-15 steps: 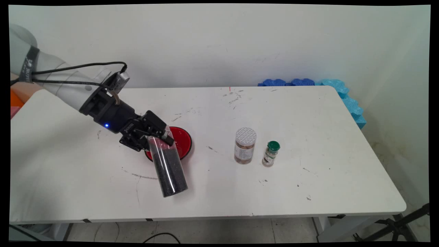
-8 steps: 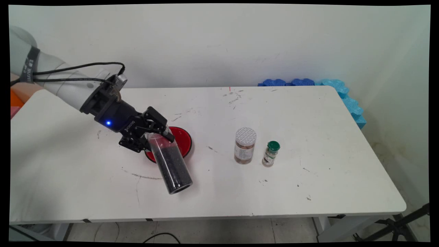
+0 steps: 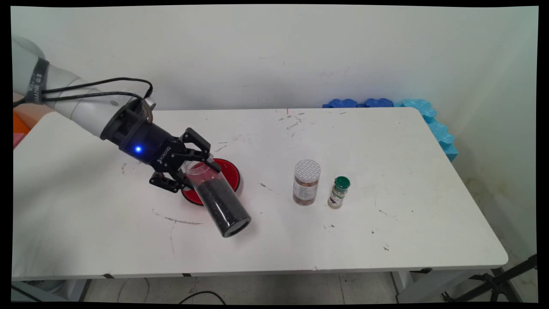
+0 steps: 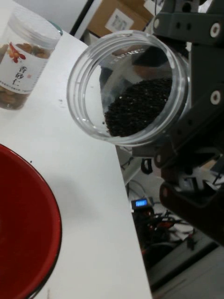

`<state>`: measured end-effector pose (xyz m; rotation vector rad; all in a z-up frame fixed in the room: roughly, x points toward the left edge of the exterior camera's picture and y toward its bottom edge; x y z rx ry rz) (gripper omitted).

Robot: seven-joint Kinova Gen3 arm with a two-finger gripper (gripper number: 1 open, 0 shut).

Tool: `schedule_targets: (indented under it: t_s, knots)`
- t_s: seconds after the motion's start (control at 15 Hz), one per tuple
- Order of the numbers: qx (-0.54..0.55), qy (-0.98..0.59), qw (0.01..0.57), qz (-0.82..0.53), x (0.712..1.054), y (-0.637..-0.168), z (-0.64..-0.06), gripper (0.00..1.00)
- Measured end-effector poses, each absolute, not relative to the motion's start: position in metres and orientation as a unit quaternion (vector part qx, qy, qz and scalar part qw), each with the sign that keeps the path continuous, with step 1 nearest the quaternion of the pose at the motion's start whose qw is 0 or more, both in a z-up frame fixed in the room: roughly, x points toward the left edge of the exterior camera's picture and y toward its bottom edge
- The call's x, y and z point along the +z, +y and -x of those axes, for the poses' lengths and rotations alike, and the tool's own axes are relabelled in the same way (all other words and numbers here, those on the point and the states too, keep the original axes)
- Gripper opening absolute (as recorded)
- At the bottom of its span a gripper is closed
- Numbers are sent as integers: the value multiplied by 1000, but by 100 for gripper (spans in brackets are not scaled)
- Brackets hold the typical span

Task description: Pour the black seasoning powder in the red bowl

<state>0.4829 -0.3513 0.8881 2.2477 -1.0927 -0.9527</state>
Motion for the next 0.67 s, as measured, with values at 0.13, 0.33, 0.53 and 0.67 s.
schedule_targets:
  t_s: [0.13, 0.33, 0.53, 0.67]
  knots:
    - [-358, -373, 228, -825, 888, -353, -482, 0]
    - [-372, -337, 223, -836, 887, -357, -481, 0]
    - [-383, -303, 220, -845, 885, -361, -481, 0]
    - [-389, -284, 217, -849, 884, -363, -481, 0]
